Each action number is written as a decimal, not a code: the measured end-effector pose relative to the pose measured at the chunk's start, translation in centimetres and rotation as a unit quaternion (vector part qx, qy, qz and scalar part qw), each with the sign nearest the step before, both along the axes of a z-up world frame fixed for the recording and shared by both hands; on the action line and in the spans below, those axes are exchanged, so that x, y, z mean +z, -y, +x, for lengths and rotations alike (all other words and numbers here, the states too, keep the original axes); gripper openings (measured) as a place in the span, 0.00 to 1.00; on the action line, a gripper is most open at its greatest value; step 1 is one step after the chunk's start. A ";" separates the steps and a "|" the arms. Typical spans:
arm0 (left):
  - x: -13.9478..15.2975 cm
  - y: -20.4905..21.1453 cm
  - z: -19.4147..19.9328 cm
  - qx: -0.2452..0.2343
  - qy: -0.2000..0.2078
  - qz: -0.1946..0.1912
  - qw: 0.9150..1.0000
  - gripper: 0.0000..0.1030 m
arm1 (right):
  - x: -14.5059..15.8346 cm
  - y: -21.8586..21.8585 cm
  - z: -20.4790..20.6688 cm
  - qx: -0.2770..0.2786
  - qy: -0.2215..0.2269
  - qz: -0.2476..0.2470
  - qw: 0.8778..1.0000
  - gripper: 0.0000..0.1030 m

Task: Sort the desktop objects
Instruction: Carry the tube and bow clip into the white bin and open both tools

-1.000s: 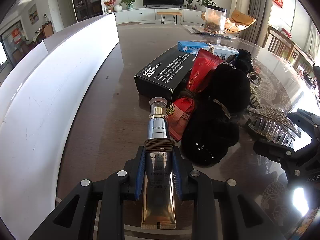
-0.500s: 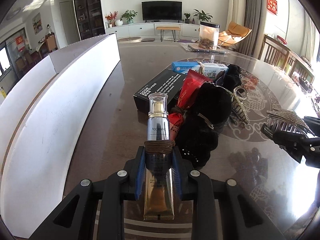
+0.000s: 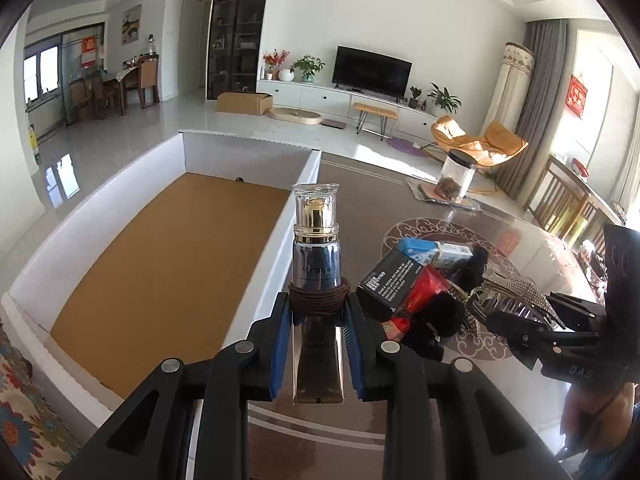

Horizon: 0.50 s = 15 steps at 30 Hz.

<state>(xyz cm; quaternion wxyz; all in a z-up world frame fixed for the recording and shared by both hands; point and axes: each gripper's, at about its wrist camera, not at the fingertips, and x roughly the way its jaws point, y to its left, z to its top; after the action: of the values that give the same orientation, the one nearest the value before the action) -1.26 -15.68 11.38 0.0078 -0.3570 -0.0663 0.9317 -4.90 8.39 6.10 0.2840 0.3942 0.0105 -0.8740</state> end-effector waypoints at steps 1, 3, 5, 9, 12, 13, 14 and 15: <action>0.5 1.7 -0.4 0.019 0.001 -0.011 1.000 0.25 | 0.9 1.9 -0.4 0.018 -0.009 -0.005 1.000 0.50; 0.7 5.3 -1.4 0.055 0.015 -0.027 0.998 0.25 | 2.5 6.4 -1.2 0.055 -0.029 -0.013 0.998 0.49; -0.1 8.3 -2.4 0.085 0.036 -0.040 0.995 0.25 | 3.6 10.9 -2.2 0.089 -0.043 -0.017 0.995 0.50; -3.1 11.9 -3.9 0.119 0.074 -0.051 0.989 0.24 | 3.0 18.8 -5.6 0.126 -0.037 -0.011 0.991 0.50; -5.4 13.2 -4.5 0.127 0.094 -0.050 0.986 0.25 | 0.2 23.5 -7.9 0.139 -0.015 0.020 0.990 0.50; -6.0 13.4 -4.8 0.127 0.098 -0.050 0.986 0.25 | -0.9 24.7 -8.4 0.143 -0.010 0.035 0.989 0.50; -6.5 13.3 -4.9 0.126 0.100 -0.050 0.986 0.25 | -2.0 25.6 -8.7 0.147 -0.005 0.049 0.988 0.50; -6.9 13.2 -5.1 0.125 0.103 -0.052 0.985 0.25 | -3.0 26.3 -8.9 0.150 0.001 0.058 0.987 0.50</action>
<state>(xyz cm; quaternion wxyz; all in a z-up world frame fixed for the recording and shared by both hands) -6.40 -28.84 4.44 -0.1342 -0.4399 -0.0622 0.8858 -13.81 -17.89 3.09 0.3886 0.4050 0.1202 -0.8189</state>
